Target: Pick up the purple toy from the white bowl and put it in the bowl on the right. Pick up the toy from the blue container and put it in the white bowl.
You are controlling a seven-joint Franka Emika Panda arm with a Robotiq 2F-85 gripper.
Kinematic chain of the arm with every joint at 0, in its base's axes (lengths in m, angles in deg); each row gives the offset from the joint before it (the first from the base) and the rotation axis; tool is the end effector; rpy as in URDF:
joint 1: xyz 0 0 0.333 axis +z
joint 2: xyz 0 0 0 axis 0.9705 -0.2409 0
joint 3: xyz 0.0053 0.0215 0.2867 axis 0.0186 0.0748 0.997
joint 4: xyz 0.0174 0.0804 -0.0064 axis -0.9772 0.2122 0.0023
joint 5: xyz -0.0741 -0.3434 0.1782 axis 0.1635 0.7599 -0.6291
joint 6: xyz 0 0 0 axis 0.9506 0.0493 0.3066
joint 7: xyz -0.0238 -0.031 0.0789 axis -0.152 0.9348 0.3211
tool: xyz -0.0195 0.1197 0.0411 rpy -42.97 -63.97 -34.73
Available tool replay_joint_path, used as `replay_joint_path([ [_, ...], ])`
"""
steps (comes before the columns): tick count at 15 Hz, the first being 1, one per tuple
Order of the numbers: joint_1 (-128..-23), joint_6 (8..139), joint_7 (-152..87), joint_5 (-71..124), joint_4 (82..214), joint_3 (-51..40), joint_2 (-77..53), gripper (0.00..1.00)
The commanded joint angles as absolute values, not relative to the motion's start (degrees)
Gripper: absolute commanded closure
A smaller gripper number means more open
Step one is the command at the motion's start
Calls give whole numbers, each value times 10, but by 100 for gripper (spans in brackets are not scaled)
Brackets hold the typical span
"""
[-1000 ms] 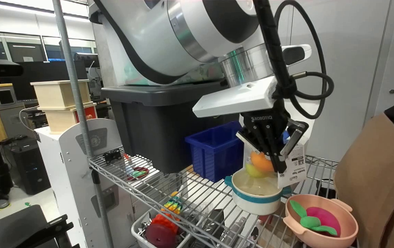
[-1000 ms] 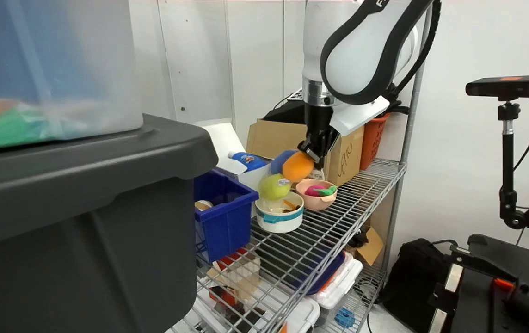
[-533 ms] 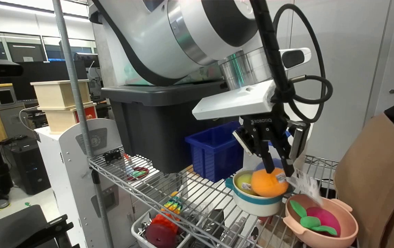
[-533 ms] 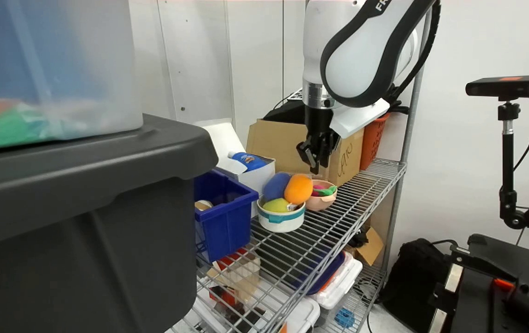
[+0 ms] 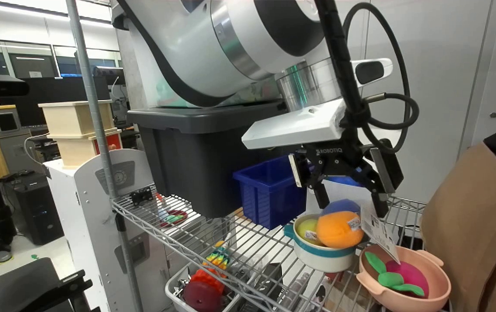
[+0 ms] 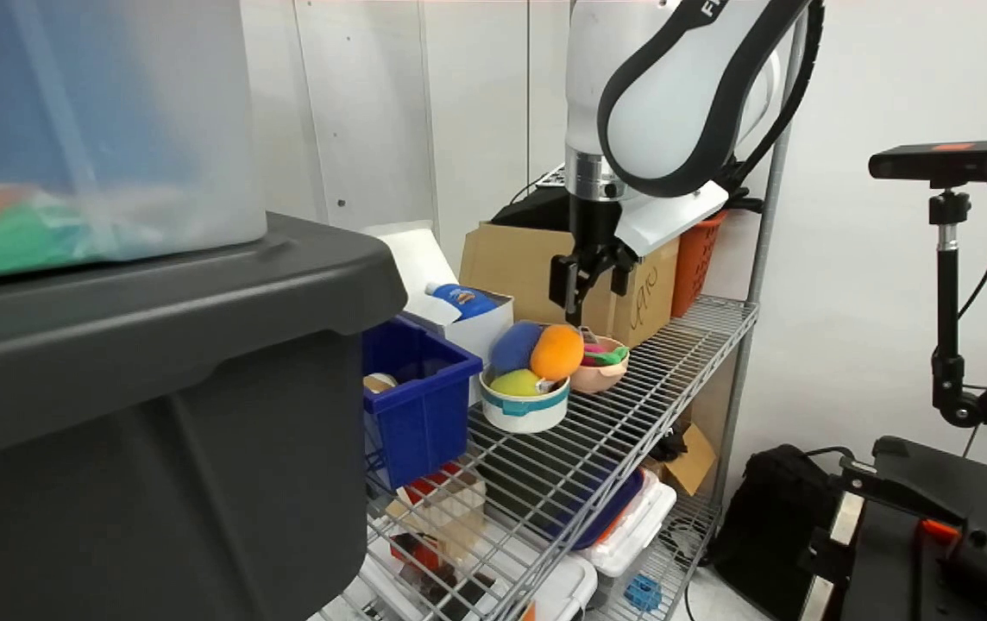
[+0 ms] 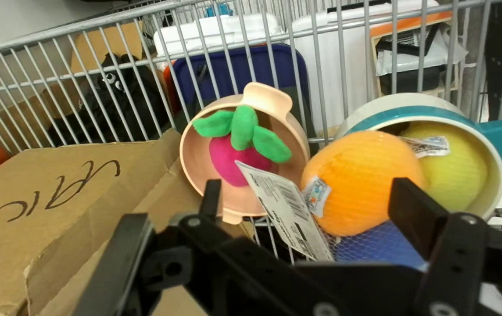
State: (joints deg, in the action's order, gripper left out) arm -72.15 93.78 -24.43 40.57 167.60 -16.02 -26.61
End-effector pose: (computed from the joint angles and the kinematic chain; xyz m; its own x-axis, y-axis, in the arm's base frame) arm 0.6205 -0.1044 0.1786 0.9735 -0.0673 0.2186 -0.1243 -0.9580 0.2583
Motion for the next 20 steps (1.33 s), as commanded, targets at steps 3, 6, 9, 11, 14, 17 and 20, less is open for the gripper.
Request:
replay_joint_path([
  [3, -766, 838, -331, 362, 1721, -115, -201, 0],
  [6, -789, 785, -382, 338, 1749, -98, -169, 0],
  [9, -801, 748, -415, 325, 1784, -87, -122, 0],
  [11, -803, 736, -423, 321, 1803, -83, -97, 0],
  [14, -796, 728, -428, 321, 1841, -75, -56, 0],
  [17, -787, 734, -431, 325, 1898, -59, -9, 0],
  [20, -775, 742, -423, 326, 1967, -42, 49, 0],
])
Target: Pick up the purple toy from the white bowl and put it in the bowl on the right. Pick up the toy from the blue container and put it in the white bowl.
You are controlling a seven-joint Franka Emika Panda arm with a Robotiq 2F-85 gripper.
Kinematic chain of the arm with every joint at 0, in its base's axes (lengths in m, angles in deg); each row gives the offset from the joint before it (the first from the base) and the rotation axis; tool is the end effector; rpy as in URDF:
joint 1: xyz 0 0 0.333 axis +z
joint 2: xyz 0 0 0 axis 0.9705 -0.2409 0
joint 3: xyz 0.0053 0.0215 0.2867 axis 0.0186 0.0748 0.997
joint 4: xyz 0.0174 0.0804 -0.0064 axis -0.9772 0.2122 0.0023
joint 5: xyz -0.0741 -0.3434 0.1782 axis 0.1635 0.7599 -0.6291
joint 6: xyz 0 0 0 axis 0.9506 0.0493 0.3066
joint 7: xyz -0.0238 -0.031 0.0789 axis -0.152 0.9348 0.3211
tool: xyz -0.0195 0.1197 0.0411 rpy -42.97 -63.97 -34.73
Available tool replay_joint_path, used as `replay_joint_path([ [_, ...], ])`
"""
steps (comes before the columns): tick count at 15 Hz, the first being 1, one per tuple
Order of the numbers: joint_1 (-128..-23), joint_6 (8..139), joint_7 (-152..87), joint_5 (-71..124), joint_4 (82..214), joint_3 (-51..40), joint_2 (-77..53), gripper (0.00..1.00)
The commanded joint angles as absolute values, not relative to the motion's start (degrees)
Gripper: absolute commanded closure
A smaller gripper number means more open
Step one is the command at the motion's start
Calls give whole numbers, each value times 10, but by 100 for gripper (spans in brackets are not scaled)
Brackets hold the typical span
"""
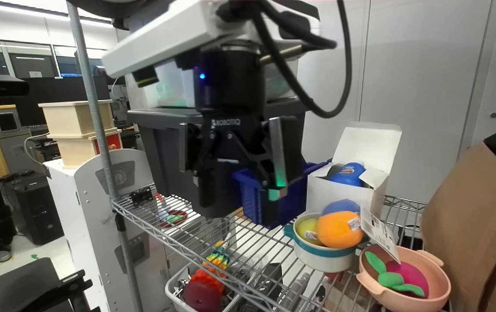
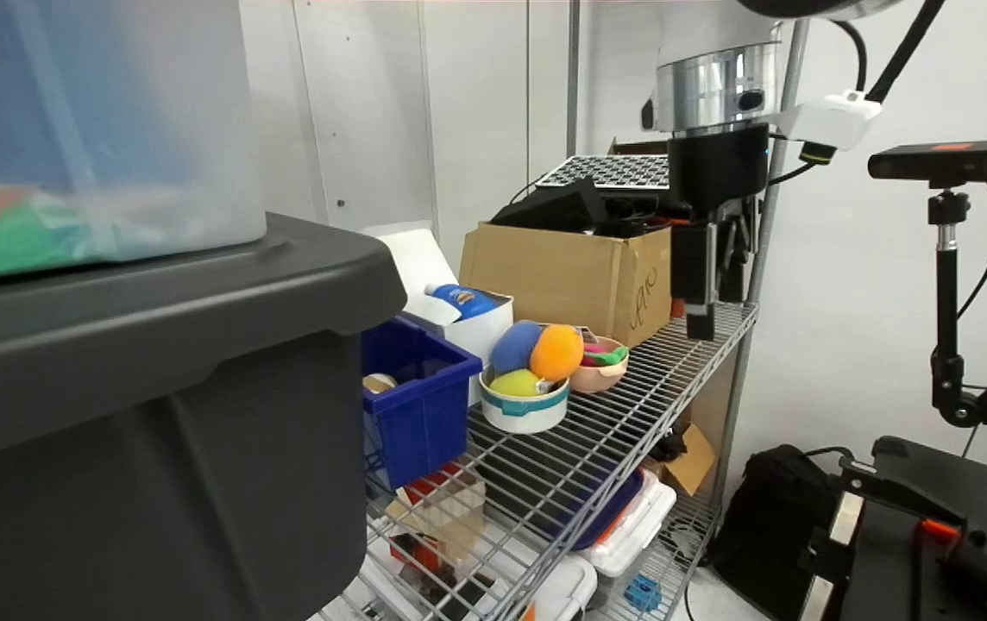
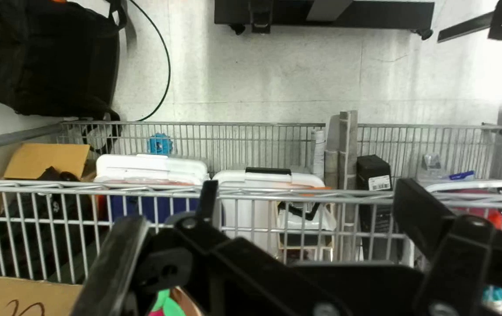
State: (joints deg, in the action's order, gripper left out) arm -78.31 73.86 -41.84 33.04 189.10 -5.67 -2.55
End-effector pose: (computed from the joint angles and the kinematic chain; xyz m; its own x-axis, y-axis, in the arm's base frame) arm 0.4965 -0.0596 0.2272 0.9894 0.0887 -0.1149 0.1009 -0.9893 0.1058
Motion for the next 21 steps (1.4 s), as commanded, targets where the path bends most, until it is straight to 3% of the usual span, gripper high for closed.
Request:
replay_joint_path([
  [1, -771, 749, -413, 329, 1993, -37, 69, 0],
  [10, -766, 741, -215, 304, 2034, -8, 130, 0],
  [21, -766, 735, -219, 281, 2033, -8, 117, 0],
])
